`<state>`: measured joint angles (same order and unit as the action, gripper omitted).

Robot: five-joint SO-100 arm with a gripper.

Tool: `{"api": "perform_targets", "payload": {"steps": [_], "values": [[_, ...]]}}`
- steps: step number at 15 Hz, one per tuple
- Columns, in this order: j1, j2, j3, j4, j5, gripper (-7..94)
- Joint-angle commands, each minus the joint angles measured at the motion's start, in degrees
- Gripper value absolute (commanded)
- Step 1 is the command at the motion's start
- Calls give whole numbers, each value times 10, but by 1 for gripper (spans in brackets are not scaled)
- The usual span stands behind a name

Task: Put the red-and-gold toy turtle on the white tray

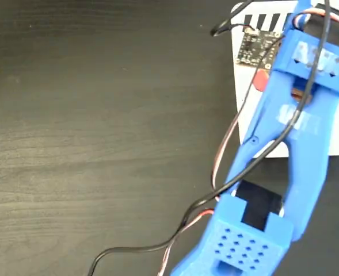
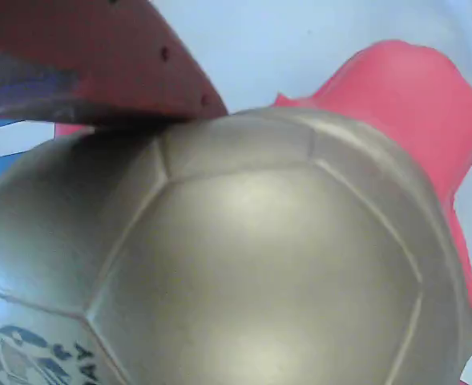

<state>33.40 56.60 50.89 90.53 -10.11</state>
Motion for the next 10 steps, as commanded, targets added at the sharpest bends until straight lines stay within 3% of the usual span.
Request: {"api": "perform_targets", "payload": {"steps": [1, 2, 3, 4, 10], "values": [[0, 25, -35, 2, 0, 2], [0, 25, -34, 2, -3, 18], [1, 25, -32, 2, -7, 44], [2, 25, -28, 2, -11, 56], [3, 28, -25, 4, -16, 59]]}}
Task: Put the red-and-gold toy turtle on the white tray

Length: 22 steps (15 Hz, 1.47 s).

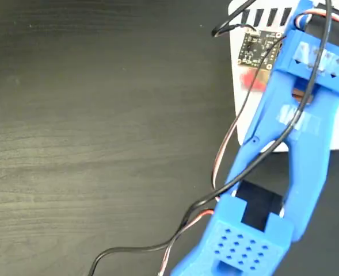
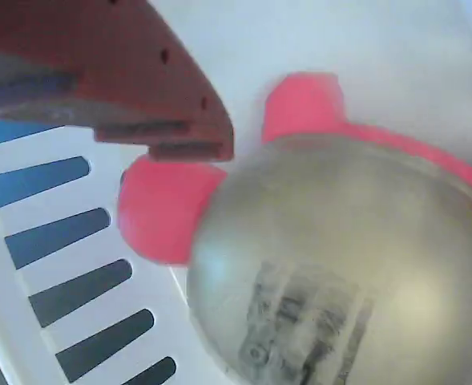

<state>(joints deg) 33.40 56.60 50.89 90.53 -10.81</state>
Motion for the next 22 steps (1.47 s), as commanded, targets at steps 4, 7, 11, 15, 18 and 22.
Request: {"api": "perform_targets", "payload": {"steps": [4, 7, 11, 15, 18, 22], "values": [[4, 33, -24, 1, -9, 48], [7, 40, -6, -38, 0, 1], [7, 54, 7, -47, 11, 0], [4, 215, 83, -206, 79, 0], [-47, 382, 233, -294, 120, 0], [-192, 604, 469, -335, 195, 0]]}}
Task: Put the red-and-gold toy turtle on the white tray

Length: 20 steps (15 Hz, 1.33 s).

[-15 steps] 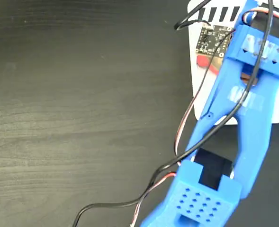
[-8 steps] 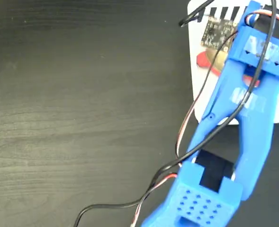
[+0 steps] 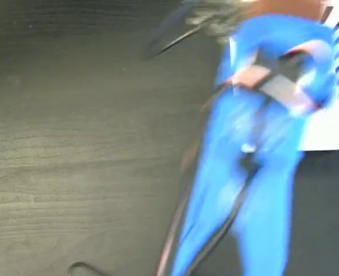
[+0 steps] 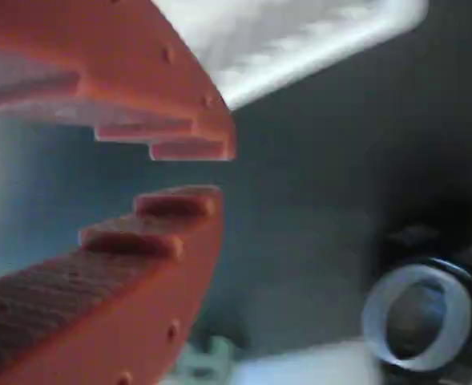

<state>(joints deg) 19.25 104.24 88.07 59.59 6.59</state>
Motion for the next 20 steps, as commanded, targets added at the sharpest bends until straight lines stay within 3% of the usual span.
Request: {"api": "perform_targets", "payload": {"steps": [1, 4, 6, 14, 19, 20], "values": [[-101, 187, 195, -47, 25, 0], [-197, 349, 485, -164, 22, 0], [-218, 445, 628, -188, 4, 0], [-219, 651, 757, -48, -29, 0], [-258, 788, 785, 119, -35, 0], [-255, 810, 790, 126, -42, 0]]}}
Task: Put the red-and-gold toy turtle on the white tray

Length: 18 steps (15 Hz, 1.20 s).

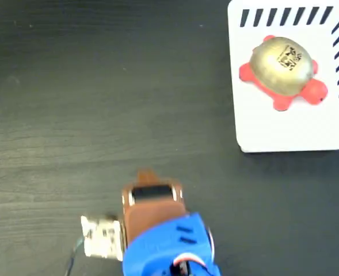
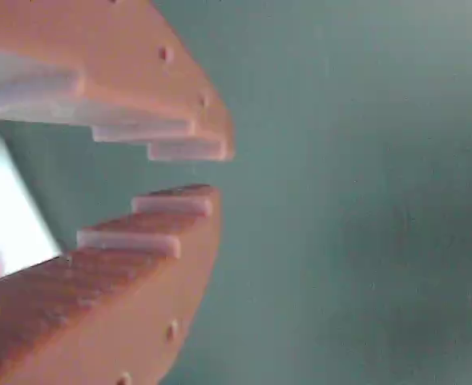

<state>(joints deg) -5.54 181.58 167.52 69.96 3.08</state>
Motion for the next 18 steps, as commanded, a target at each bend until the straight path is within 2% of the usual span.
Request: {"api": "perform_targets", "payload": {"steps": [1, 18], "values": [[-4, 47, -4, 24, -7, 0], [28, 47, -3, 23, 21, 0]]}}
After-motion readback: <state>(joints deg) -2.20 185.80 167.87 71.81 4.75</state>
